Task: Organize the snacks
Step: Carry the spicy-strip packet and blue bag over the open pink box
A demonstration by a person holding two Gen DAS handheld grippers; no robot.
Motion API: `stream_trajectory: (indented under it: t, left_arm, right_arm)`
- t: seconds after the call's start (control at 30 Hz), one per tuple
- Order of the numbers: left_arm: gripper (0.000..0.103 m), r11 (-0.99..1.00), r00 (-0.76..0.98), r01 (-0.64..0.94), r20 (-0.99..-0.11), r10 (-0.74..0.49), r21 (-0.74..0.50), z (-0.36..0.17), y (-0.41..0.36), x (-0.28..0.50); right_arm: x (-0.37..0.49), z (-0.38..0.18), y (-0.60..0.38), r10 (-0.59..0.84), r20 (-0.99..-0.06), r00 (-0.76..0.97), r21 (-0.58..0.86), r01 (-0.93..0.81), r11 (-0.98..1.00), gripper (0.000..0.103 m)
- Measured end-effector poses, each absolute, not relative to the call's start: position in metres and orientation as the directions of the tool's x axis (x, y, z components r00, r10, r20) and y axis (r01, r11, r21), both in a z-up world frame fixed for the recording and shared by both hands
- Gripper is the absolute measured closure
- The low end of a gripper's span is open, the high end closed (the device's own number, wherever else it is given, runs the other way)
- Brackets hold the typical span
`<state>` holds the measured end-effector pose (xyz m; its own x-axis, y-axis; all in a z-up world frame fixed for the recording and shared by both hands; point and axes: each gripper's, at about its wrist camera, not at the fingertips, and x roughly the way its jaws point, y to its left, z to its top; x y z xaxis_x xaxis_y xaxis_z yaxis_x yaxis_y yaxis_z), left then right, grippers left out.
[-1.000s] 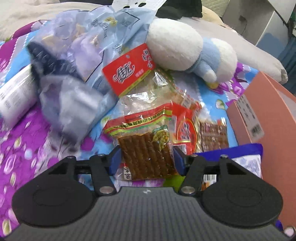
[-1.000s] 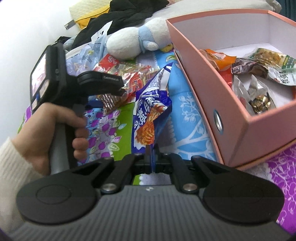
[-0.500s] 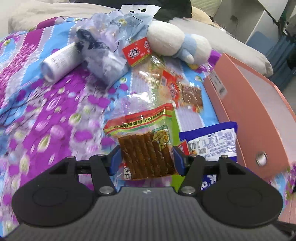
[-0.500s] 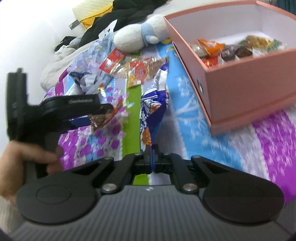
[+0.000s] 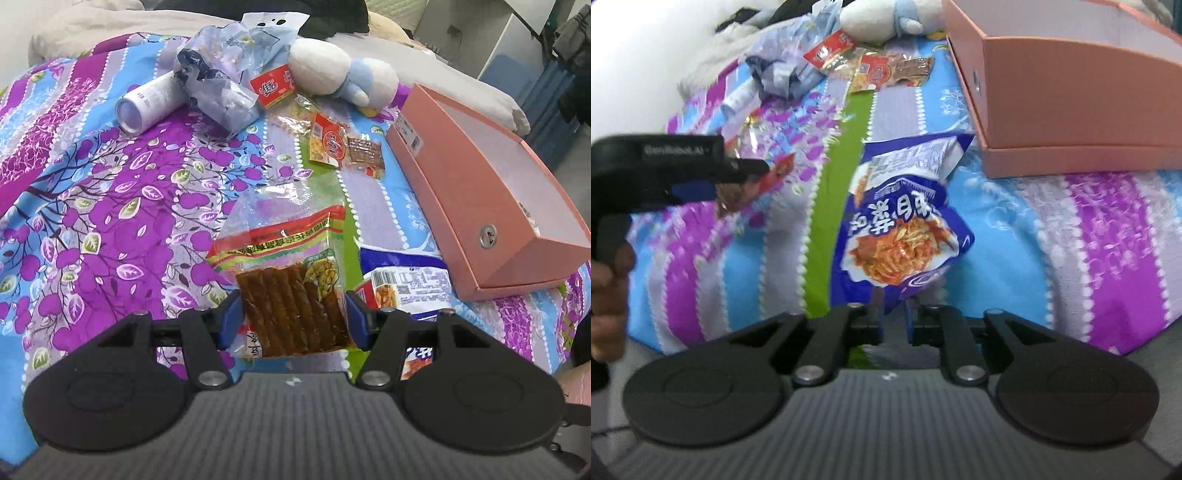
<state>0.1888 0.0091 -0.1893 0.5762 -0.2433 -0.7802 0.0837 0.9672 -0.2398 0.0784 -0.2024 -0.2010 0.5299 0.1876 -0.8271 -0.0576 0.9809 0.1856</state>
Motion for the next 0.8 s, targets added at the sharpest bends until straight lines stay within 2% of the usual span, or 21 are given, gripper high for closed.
stream_trajectory:
  t: [0.03, 0.07, 0.1, 0.13, 0.43, 0.73, 0.8]
  left_arm:
    - [0.040, 0.967, 0.577, 0.084, -0.780, -0.244, -0.240, -0.191, 0.009, 0.189]
    - [0.040, 0.967, 0.576, 0.084, -0.780, -0.245, -0.241, -0.193, 0.010, 0.189]
    - [0.040, 0.967, 0.575, 0.085, -0.780, -0.245, -0.241, -0.194, 0.010, 0.189]
    - [0.040, 0.967, 0.575, 0.088, -0.780, -0.246, -0.240, -0.196, 0.010, 0.189]
    - [0.040, 0.966, 0.589, 0.087, -0.769, -0.246, -0.242, -0.213, 0.017, 0.182]
    - [0.040, 0.963, 0.587, 0.058, -0.771, -0.246, -0.264, -0.225, 0.029, 0.175]
    - [0.040, 0.962, 0.588, 0.055, -0.770, -0.249, -0.269, -0.225, 0.030, 0.176]
  right_arm:
    - [0.076, -0.200, -0.204, 0.175, -0.823, 0.541, 0.163, -0.070, 0.984, 0.058]
    - [0.074, -0.199, -0.204, 0.165, -0.818, 0.551, 0.143, -0.083, 0.986, 0.044]
    - [0.073, -0.198, -0.205, 0.157, -0.814, 0.559, 0.125, -0.095, 0.988, 0.034]
    - [0.071, -0.198, -0.206, 0.147, -0.810, 0.567, 0.107, -0.105, 0.989, 0.032]
    - [0.082, -0.189, -0.210, 0.081, -0.741, 0.667, 0.003, -0.117, 0.993, 0.031]
    - [0.122, -0.197, -0.175, 0.081, -0.715, 0.694, -0.038, -0.155, 0.987, 0.031]
    - [0.131, -0.203, -0.169, 0.063, -0.726, 0.684, -0.062, -0.157, 0.986, 0.027]
